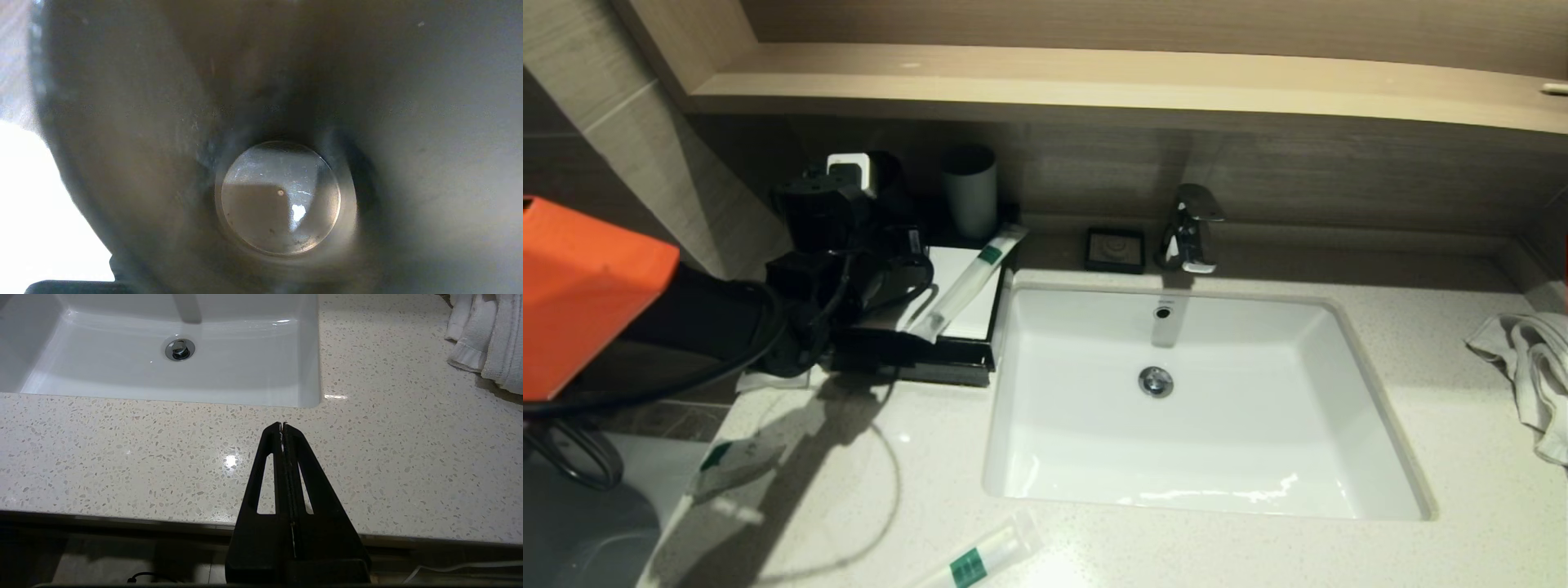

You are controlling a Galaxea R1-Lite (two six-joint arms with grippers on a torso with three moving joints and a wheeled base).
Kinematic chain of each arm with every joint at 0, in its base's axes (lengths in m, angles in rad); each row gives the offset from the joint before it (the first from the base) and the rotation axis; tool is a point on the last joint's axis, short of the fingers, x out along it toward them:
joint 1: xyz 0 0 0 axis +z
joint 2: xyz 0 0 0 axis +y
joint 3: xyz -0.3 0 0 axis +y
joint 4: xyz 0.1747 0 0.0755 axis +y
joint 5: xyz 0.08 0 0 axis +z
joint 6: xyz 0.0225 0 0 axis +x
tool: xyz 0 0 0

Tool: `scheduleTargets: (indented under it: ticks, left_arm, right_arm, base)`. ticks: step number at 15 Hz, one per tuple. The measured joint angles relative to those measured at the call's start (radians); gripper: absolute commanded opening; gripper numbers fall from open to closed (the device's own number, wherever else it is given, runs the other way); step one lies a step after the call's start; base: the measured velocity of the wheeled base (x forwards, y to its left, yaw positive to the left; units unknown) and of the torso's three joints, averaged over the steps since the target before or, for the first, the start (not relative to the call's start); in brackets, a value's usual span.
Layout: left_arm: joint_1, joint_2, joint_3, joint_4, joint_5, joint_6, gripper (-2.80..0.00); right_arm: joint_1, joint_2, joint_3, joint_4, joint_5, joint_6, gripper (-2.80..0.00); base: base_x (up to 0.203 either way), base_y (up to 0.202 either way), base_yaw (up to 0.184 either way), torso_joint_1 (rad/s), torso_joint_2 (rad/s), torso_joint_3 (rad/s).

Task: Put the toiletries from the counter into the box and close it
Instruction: Place the cup on the storage box

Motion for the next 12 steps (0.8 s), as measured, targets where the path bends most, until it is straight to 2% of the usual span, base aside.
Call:
scheduleTargets:
  ticks: [3,12]
  left_arm:
    - [0.003,0.024,-0.037,0.001,-0.001,0.022,-2.8]
    - [0.026,0.086,-0.137,0.017,-0.001,0.025,-2.8]
  right_arm:
    - [0.0,0.0,0.0,0.0,0.0,0.001,-2.8]
    - [0.0,0.0,0.0,0.0,0.0,0.0,-2.8]
  base:
    - [0.0,0.0,0.0,0.0,0.0,0.0]
    - [0.0,0.0,0.0,0.0,0.0,0.0]
